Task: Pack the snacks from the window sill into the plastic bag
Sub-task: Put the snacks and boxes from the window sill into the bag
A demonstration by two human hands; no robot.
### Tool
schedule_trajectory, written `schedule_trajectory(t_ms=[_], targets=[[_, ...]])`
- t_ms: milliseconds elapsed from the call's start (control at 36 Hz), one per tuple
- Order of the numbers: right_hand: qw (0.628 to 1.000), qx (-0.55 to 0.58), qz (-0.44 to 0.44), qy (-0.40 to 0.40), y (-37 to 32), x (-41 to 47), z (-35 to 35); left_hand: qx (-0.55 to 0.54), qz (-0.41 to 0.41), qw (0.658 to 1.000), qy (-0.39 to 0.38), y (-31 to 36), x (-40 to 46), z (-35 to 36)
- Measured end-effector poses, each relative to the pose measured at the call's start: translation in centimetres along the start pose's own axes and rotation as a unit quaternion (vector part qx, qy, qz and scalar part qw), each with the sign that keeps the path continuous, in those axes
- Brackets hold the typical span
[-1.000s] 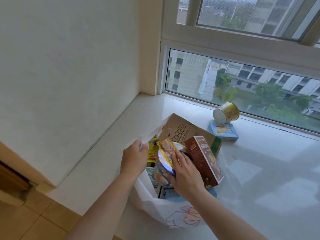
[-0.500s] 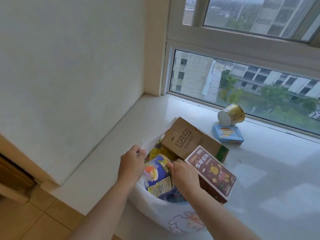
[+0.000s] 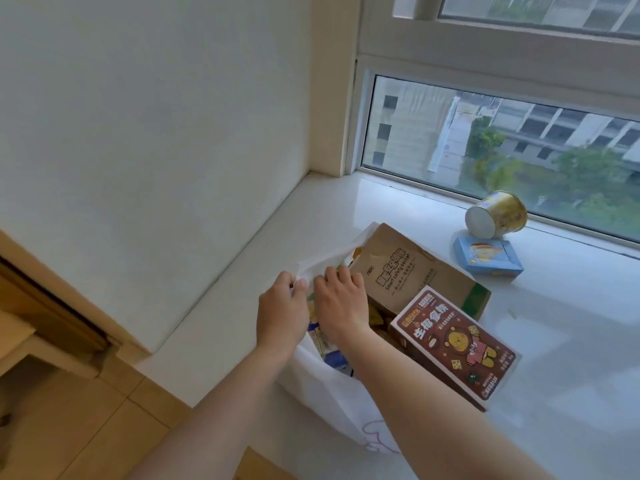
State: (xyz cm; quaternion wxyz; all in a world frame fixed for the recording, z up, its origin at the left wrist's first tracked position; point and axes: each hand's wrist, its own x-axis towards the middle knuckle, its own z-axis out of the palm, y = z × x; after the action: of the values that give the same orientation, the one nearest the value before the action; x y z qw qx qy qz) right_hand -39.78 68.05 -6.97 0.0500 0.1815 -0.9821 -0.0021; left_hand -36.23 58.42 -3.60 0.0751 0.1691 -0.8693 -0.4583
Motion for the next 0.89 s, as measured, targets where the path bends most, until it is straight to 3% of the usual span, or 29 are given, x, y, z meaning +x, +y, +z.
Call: schedule_trajectory(t_ms=[111,222,306,361,472,611,750,889], targets=[[0.99,0.097,0.068,0.079,2.6,-3.0,-1.5,-0.009,-0.01,1.0,-0.002,-0.7,0.0,0.9],[0.978,0.09,0.176,-0.061,8.5,-6.7,-2.0,-0.016,-0.01,1.0,-0.001,-0.7,-0.2,1.9],[0.96,0.068,0.207,-0.173,11.7,-8.4,-1.6,-0.02,-0.005,1.0,-0.007,-0.5,-0.3,2.4],[0.952,0.061,0.225,-0.2,12.9,-9.1,-1.6,-0.017,0.001,1.0,-0.006,-0.6,-0.3,2.6],[0.966,0.083,0.186,-0.157,12.8,-9.7,-1.6,-0.024,0.004,1.0,0.016,-1.2,0.0,2.4],[0.959,0.226,0.149,-0.084,9.3,-9.1,-2.0,-0.025,0.015,0.999,0.028,-1.4,0.0,1.9],[0.963,0.221,0.151,-0.008,3.6,-6.3,-0.3,0.019,0.031,0.998,0.044,-1.7,-0.1,1.0],[0.966,0.222,0.133,0.01,2.2,-1.9,-0.1,0.025,0.023,0.998,0.046,-1.9,-0.1,0.5]])
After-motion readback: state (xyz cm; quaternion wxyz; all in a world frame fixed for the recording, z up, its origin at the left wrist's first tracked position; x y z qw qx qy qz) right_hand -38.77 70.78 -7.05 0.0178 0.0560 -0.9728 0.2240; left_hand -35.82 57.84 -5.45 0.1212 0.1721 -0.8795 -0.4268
